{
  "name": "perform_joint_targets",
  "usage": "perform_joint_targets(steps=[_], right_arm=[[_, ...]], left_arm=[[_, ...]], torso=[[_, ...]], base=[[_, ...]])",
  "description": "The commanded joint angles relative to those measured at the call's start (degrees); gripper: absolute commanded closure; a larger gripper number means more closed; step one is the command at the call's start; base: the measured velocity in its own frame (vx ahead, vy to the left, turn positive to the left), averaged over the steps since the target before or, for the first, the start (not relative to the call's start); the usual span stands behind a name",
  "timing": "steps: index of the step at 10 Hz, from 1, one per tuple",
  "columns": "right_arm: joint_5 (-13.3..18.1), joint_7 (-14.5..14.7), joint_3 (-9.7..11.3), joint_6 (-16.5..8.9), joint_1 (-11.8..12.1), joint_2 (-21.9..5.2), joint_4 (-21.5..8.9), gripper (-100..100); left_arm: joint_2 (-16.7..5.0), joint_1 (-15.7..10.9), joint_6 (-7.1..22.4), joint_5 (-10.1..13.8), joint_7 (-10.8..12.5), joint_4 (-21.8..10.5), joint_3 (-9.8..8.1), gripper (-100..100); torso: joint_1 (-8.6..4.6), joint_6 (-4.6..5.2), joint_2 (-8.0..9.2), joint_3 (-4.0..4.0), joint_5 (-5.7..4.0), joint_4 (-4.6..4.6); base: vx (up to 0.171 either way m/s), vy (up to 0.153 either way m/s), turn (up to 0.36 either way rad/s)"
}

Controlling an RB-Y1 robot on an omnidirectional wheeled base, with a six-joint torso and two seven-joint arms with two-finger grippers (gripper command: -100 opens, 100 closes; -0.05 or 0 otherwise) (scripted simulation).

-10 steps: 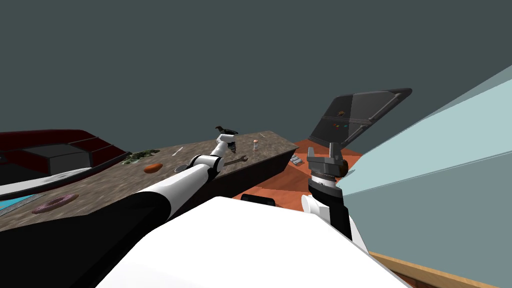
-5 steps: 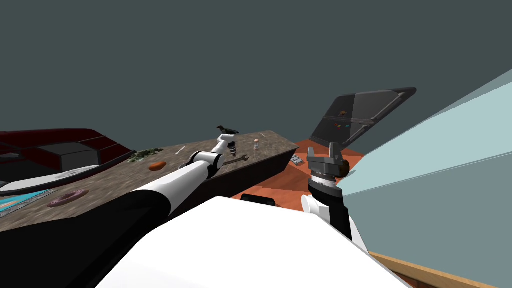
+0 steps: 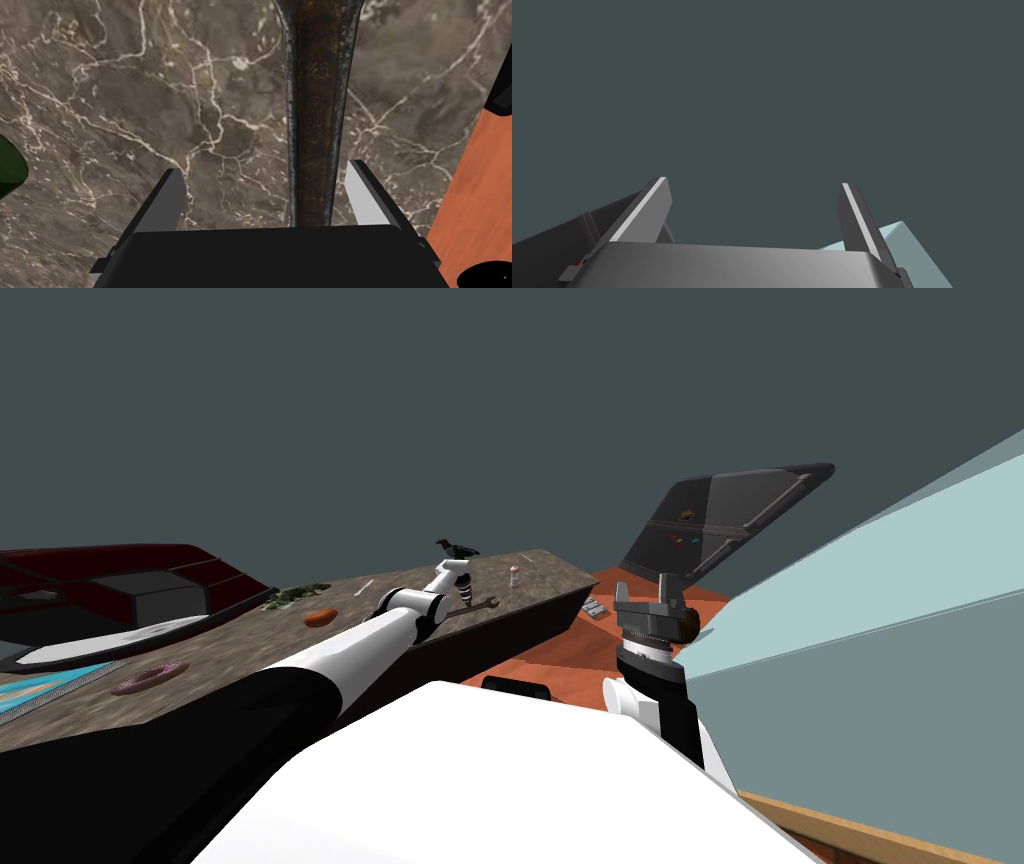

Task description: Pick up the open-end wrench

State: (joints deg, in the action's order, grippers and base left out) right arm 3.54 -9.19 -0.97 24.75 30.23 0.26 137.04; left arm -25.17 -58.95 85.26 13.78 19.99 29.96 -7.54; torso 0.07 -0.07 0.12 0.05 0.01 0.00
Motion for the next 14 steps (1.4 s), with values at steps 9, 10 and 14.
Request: perform_joint_targets(steps=[9, 10, 14], right_arm=[[0.0, 0.0, 0.0, 0.0, 0.0, 0.0, 0.0, 0], [0.0, 0.0, 0.0, 0.0, 0.0, 0.0, 0.0, 0], [0.0, 0.0, 0.0, 0.0, 0.0, 0.0, 0.0, 0]], left_arm=[[1.3, 2.4, -2.9, 0.9, -0.2, -6.0, 0.67, -100], [1.3, 2.4, -2.9, 0.9, -0.2, -6.0, 0.67, -100], [1.3, 2.9, -2.2, 1.0, -0.1, -4.9, 0.65, 100]], torso=[[-0.05, 0.01, -0.17, -0.10, -0.01, -0.04], [-0.03, -0.01, -0.19, -0.11, 0.00, -0.05], [-0.01, 0.01, -0.10, -0.06, 0.00, -0.01]], base=[[0.004, 0.003, 0.005], [0.020, -0.003, 0.005], [0.002, 0.000, 0.000]])
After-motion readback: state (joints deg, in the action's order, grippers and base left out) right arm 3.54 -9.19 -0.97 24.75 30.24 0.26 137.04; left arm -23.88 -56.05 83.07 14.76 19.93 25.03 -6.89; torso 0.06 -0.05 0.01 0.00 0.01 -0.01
